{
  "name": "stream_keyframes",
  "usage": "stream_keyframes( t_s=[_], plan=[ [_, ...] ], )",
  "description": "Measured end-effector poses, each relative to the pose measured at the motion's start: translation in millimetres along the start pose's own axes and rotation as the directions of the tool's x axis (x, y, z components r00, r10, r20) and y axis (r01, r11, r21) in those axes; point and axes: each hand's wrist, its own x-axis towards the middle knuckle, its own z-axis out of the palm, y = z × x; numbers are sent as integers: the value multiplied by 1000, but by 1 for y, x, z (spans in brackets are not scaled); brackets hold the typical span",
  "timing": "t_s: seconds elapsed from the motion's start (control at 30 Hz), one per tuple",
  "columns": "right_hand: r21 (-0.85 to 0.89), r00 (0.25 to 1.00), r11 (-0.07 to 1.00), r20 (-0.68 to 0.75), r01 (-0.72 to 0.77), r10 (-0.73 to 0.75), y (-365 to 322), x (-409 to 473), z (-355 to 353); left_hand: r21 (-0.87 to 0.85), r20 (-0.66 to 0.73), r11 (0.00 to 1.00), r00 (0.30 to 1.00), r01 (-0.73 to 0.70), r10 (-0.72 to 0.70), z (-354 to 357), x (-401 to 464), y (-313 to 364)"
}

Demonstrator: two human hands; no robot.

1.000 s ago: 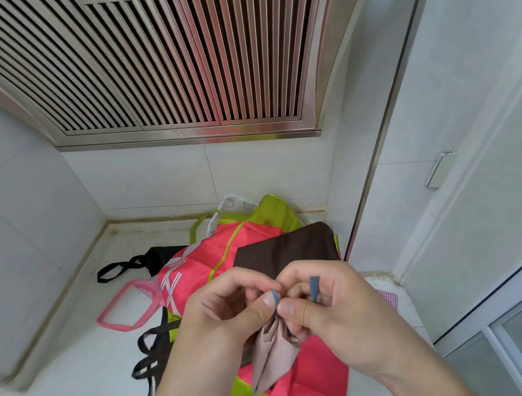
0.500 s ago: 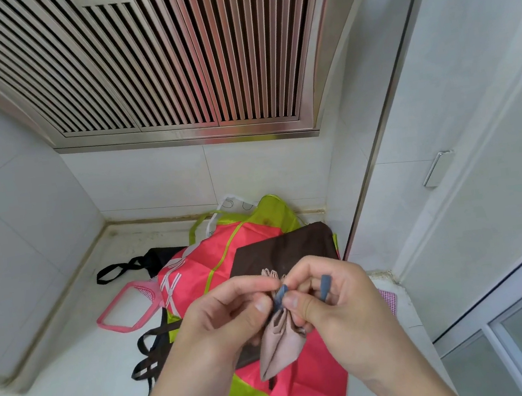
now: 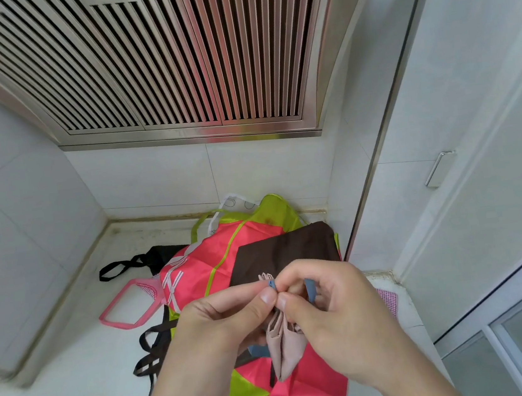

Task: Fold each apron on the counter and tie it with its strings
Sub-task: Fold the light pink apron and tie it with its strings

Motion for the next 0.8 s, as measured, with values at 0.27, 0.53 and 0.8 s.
stream_keyframes(
  t_s=[0.27, 0.53, 0.8],
  plan=[
    [83, 992, 994, -107, 77, -68, 6, -8, 10, 46, -11, 999, 1000, -6, 6, 1, -2, -1],
    [143, 989, 982, -104, 120, -106, 3, -10, 17, -18, -16, 997, 997, -69, 69, 8, -4, -9],
    [303, 992, 948, -111, 98, -67, 14, -5, 0, -117, 18, 988, 995, -100, 102, 7, 3, -4]
  ],
)
